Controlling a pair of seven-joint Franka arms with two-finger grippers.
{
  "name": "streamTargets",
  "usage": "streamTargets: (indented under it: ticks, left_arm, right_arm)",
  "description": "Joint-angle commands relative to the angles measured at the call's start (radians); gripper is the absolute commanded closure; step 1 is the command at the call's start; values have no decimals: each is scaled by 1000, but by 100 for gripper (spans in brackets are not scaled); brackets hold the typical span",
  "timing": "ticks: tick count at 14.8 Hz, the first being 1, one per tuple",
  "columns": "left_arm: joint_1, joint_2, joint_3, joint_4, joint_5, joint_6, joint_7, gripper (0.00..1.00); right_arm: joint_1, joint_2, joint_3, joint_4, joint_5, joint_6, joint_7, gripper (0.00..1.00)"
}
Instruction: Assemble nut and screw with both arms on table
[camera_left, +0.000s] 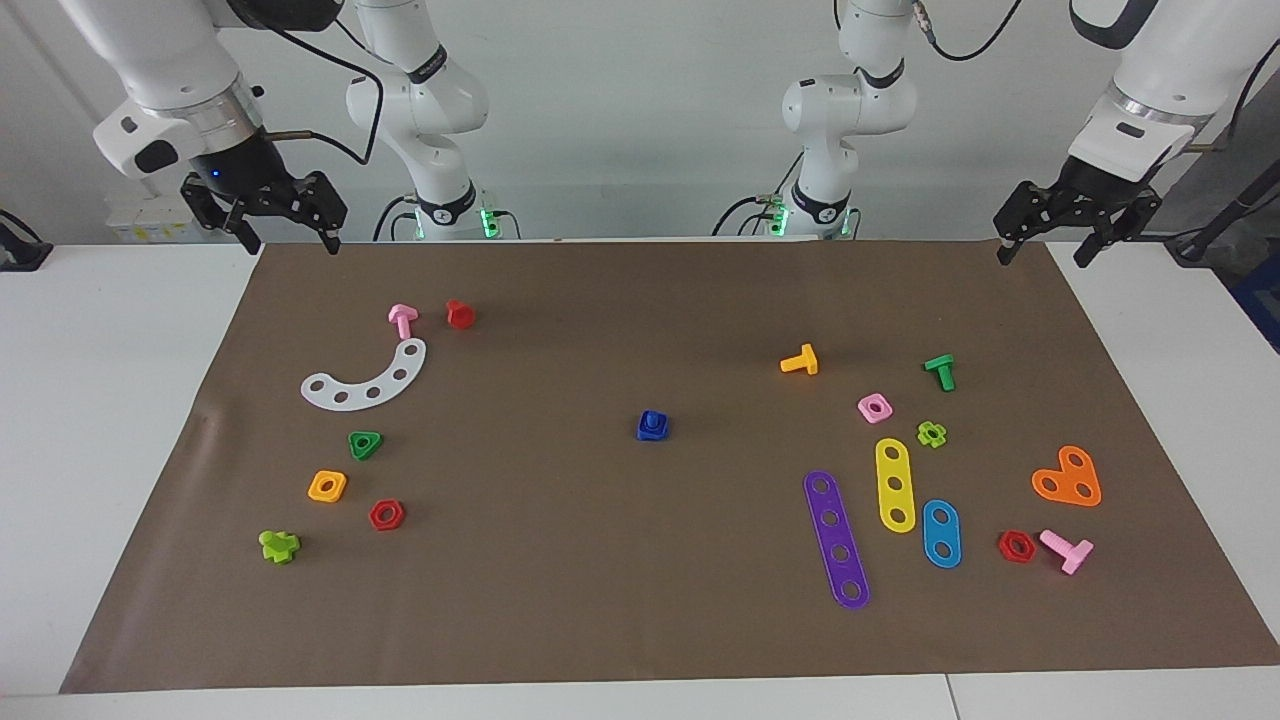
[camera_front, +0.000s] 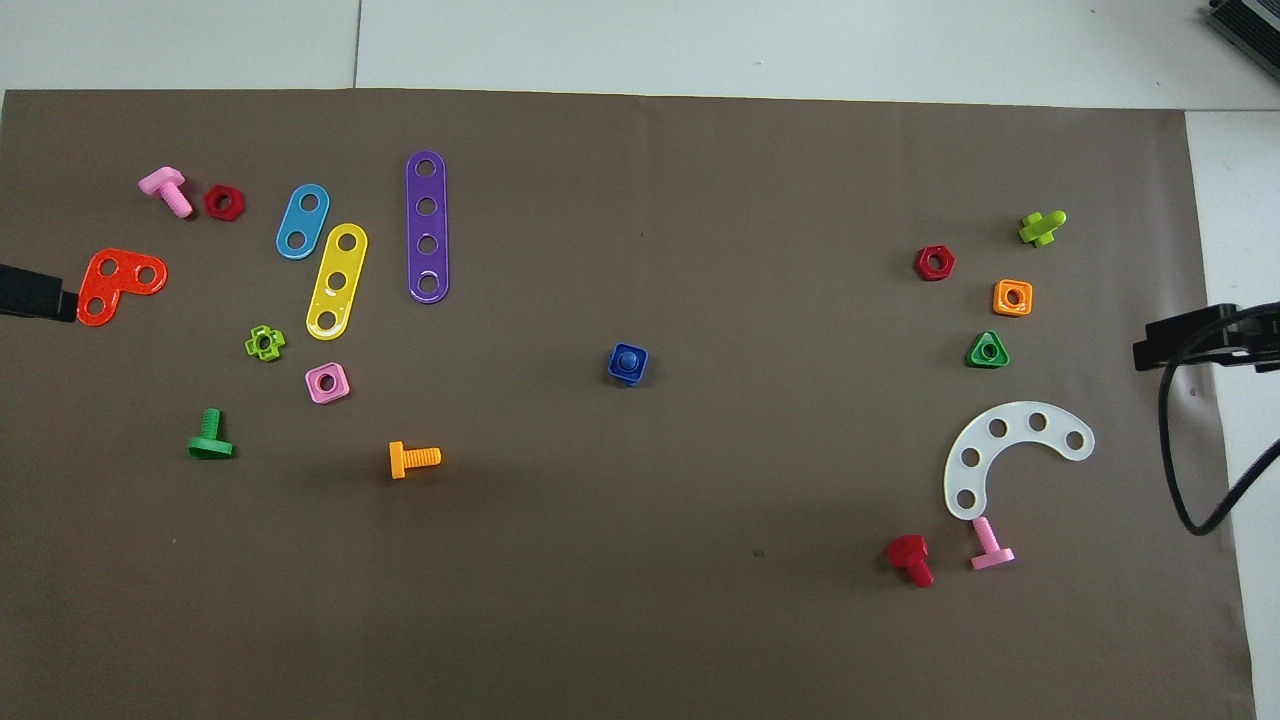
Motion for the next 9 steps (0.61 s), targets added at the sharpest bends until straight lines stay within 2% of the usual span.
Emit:
streamTargets:
  ticks: [1, 4, 9]
  left_arm:
    - [24, -29, -12, -36, -18, -26, 10, 0]
    - [24, -52, -12, -90, -18, -13, 7, 0]
    - [37, -61, -9, -96, -18, -10, 9, 0]
  right_arm:
    - [-5, -3, 4, -4, -12, -10, -28, 0]
    - [-5, -3, 4, -5, -12, -10, -28, 0]
    - [-5, -5, 4, -7, -12, -8, -28, 0]
